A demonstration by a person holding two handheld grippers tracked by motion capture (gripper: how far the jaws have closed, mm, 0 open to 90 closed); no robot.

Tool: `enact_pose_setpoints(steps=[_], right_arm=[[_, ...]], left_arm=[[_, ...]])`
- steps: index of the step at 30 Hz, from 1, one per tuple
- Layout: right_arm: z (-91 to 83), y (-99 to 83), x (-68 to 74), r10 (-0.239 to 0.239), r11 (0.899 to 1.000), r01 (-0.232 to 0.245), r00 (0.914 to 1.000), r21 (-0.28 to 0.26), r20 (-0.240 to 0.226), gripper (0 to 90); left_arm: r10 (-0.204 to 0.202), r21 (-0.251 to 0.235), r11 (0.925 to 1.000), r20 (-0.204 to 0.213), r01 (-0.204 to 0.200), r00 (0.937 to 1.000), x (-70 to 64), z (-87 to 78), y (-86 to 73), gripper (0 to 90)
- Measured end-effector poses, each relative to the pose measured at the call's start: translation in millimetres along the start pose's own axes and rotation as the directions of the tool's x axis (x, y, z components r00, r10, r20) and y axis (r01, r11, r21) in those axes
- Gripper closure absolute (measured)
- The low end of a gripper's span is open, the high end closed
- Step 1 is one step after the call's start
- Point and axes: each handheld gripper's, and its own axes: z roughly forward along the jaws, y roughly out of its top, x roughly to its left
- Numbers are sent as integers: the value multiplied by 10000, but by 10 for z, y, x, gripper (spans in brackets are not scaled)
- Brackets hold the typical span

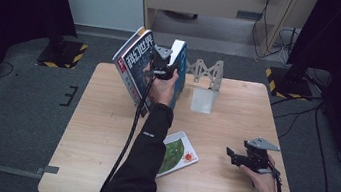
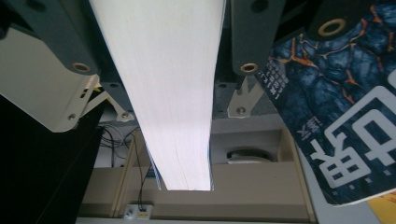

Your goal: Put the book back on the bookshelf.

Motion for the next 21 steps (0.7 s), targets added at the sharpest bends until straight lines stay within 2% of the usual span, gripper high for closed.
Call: enact_pose_setpoints(steps=[5, 10, 12, 14, 18, 21], right_arm=[[10, -2, 2, 9, 10000, -9, 10000, 10, 6, 193], [12, -3, 7, -20, 10000, 20, 10000, -3, 49, 193], [7, -3, 9, -73, 10000, 73, 10000, 28, 19, 192], [3, 1, 11, -32, 10000, 32, 10000, -19, 33, 193], [0, 0, 12, -24, 10000, 24, 10000, -10, 33, 193], [2, 4, 9, -18, 10000, 18, 10000, -77, 38, 193]], left_arm=[[-5, 4, 10000, -223, 5, 9998, 3, 9, 3, 595], [-63, -6, 10000, -51, 63, 10000, 25, 4, 2, 582], [92, -44, 9999, -5, -92, 10000, 12, 2, -2, 553], [362, -135, 9992, -164, -364, 9992, -11, 3, -10, 527], [363, -188, 9991, -315, -369, 9988, -21, 5, -13, 479], [424, -206, 9989, -242, -429, 9988, -8, 3, -16, 434]])
